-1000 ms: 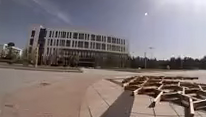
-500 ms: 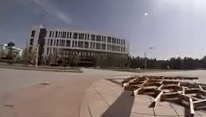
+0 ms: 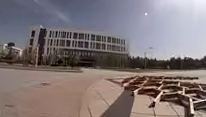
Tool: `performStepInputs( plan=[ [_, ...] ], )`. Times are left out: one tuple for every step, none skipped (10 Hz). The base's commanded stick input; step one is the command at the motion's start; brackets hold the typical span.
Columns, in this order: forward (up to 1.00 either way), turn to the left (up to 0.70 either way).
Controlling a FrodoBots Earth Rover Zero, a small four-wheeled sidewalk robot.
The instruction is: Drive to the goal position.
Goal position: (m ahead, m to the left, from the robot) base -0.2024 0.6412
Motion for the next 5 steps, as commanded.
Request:
performStepInputs(
  plan=[
    [0.05, 0.00],
    [0.05, 0.00],
    [0.05, 0.00],
    [0.05, 0.00],
    [0.05, 0.00]
  ],
)
